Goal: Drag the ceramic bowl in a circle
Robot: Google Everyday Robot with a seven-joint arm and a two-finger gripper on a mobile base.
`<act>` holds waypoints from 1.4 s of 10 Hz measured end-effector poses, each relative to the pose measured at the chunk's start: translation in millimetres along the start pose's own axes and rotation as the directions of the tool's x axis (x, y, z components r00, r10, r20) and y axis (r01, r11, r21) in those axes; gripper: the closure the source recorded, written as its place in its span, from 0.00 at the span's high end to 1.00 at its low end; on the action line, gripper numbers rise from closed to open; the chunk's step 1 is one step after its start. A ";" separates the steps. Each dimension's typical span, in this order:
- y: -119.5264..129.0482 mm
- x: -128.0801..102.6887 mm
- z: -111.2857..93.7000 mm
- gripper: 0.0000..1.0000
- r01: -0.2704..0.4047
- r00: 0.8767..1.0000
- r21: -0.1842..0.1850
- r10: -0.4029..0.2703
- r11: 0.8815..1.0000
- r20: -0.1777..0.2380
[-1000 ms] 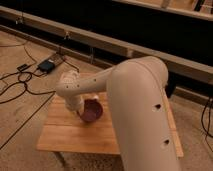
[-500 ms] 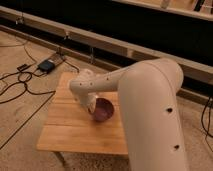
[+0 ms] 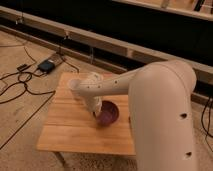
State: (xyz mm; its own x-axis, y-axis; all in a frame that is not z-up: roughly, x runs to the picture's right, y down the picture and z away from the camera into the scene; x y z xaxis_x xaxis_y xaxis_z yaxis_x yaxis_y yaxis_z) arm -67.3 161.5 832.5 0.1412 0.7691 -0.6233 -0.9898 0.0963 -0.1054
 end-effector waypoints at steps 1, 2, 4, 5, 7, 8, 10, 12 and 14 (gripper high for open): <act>2.6 2.1 0.3 0.00 0.005 1.000 -0.007 -0.005 1.000 0.001; 8.6 4.9 0.6 0.00 0.022 1.000 -0.020 -0.021 1.000 0.009; 11.2 5.9 1.8 0.00 0.046 0.998 -0.034 -0.045 0.998 0.033; 12.9 7.3 4.0 0.04 0.064 0.997 -0.052 -0.061 0.997 0.052; 12.8 7.8 4.5 0.05 0.066 0.996 -0.057 -0.063 0.996 0.055; 13.3 7.6 4.5 0.05 0.069 0.996 -0.056 -0.066 0.996 0.056; 13.9 7.7 4.3 0.05 0.069 0.996 -0.057 -0.066 0.996 0.056; 14.0 7.8 4.3 0.05 0.069 0.996 -0.057 -0.065 0.996 0.056; 14.0 7.8 4.3 0.05 0.068 0.996 -0.057 -0.065 0.996 0.056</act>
State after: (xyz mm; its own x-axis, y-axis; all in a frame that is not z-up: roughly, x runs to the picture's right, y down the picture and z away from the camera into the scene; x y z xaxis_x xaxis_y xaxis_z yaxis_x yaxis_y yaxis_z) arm -80.1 171.6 829.5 0.2040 0.7952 -0.5710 -0.9750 0.1123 -0.1919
